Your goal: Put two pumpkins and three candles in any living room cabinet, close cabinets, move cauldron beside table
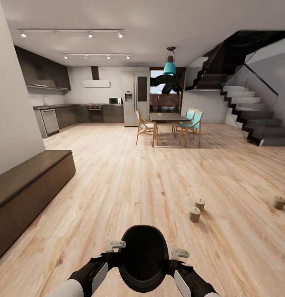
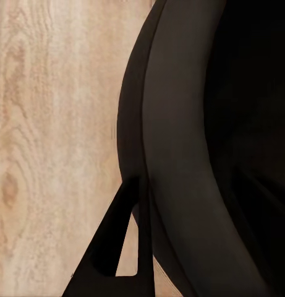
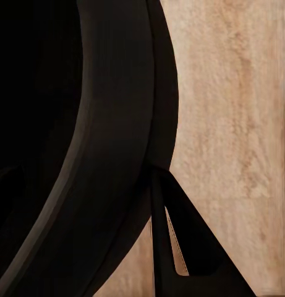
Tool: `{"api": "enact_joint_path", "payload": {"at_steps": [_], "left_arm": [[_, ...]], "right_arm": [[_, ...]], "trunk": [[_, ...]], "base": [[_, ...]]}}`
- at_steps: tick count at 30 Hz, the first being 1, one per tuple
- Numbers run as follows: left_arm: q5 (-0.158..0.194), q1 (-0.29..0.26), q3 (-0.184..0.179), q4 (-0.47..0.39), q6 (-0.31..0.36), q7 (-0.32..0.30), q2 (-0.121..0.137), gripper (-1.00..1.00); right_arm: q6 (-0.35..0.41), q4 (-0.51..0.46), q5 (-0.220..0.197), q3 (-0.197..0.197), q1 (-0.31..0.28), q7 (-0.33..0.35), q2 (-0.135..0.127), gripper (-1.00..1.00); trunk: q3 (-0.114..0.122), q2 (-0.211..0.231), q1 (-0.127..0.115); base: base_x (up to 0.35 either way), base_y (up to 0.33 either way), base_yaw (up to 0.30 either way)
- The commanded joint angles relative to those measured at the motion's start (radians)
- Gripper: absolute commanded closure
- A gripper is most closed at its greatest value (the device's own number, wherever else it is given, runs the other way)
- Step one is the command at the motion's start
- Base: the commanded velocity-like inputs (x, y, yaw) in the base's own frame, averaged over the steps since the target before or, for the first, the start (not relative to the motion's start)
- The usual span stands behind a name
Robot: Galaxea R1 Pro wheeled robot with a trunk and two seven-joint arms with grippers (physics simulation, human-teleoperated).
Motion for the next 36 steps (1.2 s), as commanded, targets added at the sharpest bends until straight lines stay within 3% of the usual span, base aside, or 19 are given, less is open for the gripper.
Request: {"api": "enact_joint_path", "payload": {"at_steps": [1, 36], "left_arm": [[0.011, 0.0, -0.015, -0.003, 0.005, 0.0, 0.0, 1.0], [0.011, 0.0, -0.015, -0.003, 0.005, 0.0, 0.0, 1.0]], "right_arm": [[0.004, -0.002, -0.027, 0.006, -0.001, 0.003, 0.013, 1.0], [0.004, -0.002, -0.027, 0.006, 0.0, 0.003, 0.013, 1.0]], "trunk": [[0.0, -0.001, 0.0], [0.035, -0.001, 0.0]], "base": [[0.0, 0.0, -0.222], [0.0, 0.0, -0.222]]}}
